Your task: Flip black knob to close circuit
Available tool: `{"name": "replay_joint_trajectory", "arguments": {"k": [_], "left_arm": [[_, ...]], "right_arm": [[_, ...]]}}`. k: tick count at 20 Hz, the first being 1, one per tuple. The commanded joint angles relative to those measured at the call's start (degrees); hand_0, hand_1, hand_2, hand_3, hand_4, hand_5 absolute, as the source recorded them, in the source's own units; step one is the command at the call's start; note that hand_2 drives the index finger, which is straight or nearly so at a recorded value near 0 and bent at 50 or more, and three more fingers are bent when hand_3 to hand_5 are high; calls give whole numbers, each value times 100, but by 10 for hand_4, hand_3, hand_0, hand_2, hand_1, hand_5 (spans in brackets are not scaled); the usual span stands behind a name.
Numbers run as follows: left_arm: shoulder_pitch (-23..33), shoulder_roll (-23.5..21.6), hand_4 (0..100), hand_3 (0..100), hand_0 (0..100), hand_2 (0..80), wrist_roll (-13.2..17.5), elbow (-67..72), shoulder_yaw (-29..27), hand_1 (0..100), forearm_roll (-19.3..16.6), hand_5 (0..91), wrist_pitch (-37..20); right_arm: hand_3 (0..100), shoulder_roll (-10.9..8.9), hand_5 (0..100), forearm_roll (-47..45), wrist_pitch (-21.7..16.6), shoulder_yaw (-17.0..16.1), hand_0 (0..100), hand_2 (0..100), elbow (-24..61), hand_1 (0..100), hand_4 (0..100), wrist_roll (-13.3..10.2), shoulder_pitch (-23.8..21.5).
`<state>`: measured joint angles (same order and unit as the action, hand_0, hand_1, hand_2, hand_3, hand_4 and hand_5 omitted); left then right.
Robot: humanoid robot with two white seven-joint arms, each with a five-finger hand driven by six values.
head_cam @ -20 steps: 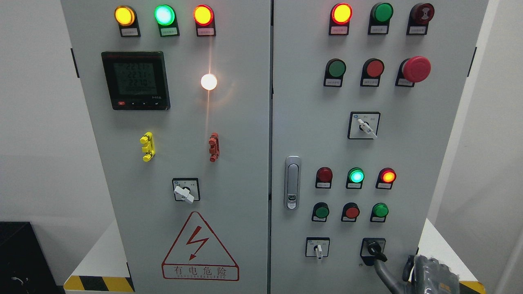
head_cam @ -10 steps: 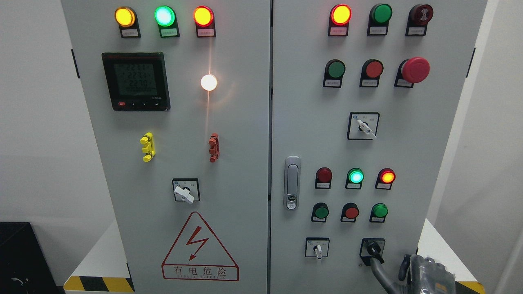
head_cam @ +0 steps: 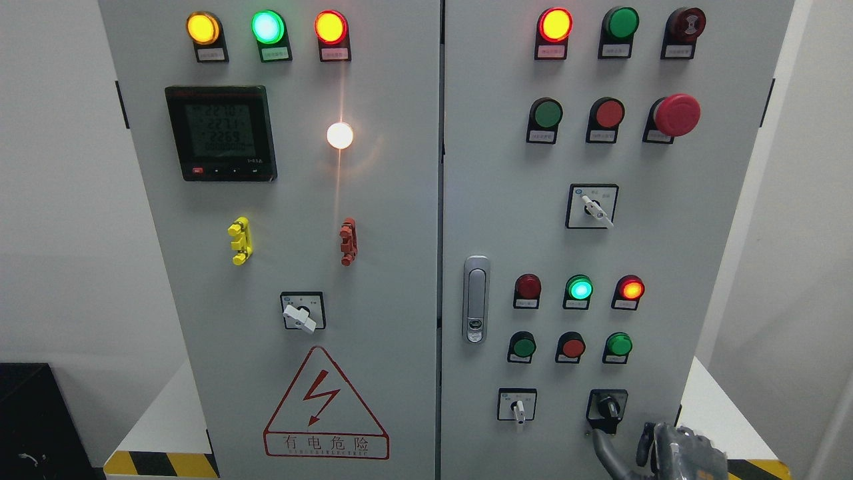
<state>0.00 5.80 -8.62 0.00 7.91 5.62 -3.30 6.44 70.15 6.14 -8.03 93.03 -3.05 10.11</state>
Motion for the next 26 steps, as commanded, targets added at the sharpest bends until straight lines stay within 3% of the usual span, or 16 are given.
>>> {"name": "replay_joint_trajectory", "arguments": {"k": [1, 8, 10, 14, 16, 18, 19, 21, 23, 26], "left_arm": [[132, 0, 0, 0, 120, 0, 1, -167, 0, 556, 0, 0, 5], [123, 0, 0, 0, 120, 0, 1, -167, 0, 556, 0, 0, 5], [123, 0, 0, 0, 120, 0, 1, -167, 0, 556, 0, 0, 5], [132, 0, 0, 0, 120, 0, 1, -167, 0, 556, 0, 0, 5], [132, 0, 0, 0, 120, 0, 1, -167, 0, 556, 0, 0, 5], [132, 0, 0, 0, 120, 0, 1, -167, 0, 556, 0, 0, 5], [132, 0, 0, 0, 120, 0, 1, -167, 0, 556, 0, 0, 5], [132, 0, 0, 0, 120, 0, 1, -167, 0, 556, 0, 0, 5], [132, 0, 0, 0, 120, 0, 1, -167, 0, 556, 0, 0, 5], [132, 0, 0, 0, 120, 0, 1, -167, 0, 556, 0, 0, 5]], "right_arm": [[1000, 50, 1000, -343, -34, 222, 0, 781, 540, 29, 946, -20, -368], [1000, 85, 1000, -1792, -34, 495, 0, 703, 1252, 61, 907, -161, -896], [982, 85, 931, -2407, -43, 548, 0, 668, 1445, 63, 889, -161, -1124], [817, 76, 699, -3365, -61, 557, 0, 539, 1648, 77, 758, -161, -1511], [712, 76, 586, -4155, -244, 548, 0, 455, 1745, 76, 659, -161, -1661], [506, 76, 429, -4955, -482, 539, 0, 338, 1806, 66, 501, -152, -1766], [460, 68, 387, -5272, -535, 530, 0, 316, 1833, 65, 459, -135, -1819], [383, 67, 307, -5704, -614, 513, 0, 248, 1920, 64, 384, -99, -1933], [355, 59, 273, -6108, -877, 513, 0, 219, 1938, 66, 346, -91, -2065], [273, 59, 143, -6575, -1299, 521, 0, 141, 1938, 59, 246, 58, -2258]]}}
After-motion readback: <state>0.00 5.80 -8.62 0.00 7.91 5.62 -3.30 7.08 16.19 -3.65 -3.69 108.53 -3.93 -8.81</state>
